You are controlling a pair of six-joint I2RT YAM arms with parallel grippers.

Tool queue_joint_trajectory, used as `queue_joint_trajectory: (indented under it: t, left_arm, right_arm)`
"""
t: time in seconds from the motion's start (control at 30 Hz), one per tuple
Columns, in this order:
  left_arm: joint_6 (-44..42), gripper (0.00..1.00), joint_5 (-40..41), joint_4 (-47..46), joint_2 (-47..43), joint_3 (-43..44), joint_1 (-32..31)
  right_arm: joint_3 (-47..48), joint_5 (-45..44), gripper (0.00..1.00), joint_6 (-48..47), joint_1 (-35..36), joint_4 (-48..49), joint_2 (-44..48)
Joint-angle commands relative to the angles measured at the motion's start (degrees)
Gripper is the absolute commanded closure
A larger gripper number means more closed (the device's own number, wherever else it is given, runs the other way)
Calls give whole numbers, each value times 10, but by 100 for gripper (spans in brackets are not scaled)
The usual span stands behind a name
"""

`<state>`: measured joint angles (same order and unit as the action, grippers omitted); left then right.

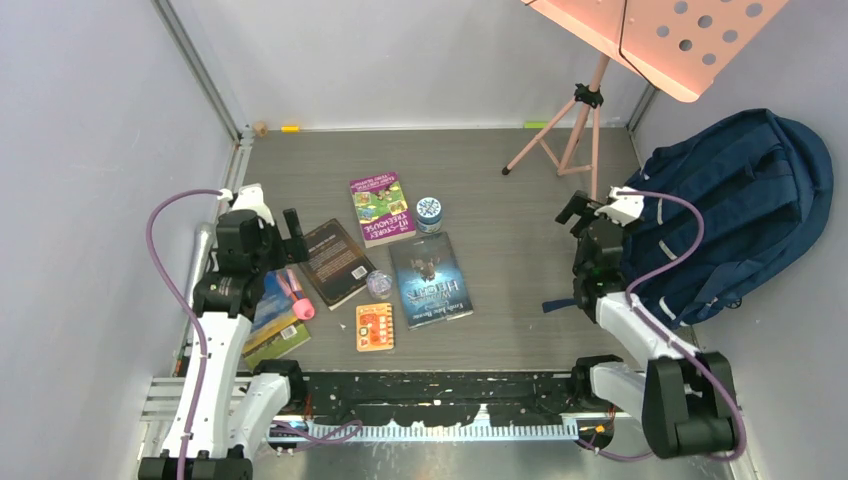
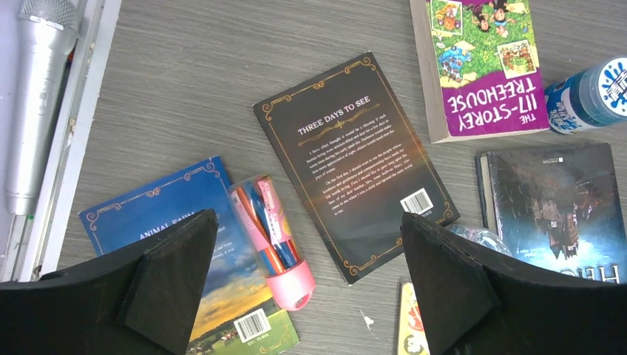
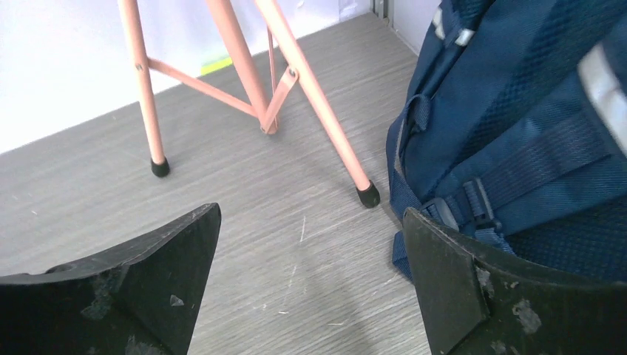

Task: Pack the student bag
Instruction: Adjust the student bag at the center of the board.

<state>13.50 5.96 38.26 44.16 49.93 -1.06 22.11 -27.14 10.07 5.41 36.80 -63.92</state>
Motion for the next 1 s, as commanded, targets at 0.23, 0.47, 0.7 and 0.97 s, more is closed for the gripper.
queue_joint_trajectory:
  t: [0.23,0.47,0.7,0.97]
  left_arm:
    - [12,2,-63,-1,10,35,0]
    - [31,2,-182,-41,59,89,0]
    - [-8,2,-205,-48,108,84,-1]
    - [-5,2,-240,-48,112,68,-7]
  right_arm:
    - [162,-114,0,159,0,-419,154]
    - [242,-193,0,137,-3,-560,219]
    - [348,-357,0,182,-14,-736,133]
    - [415,-432,0,166,-18,-770,149]
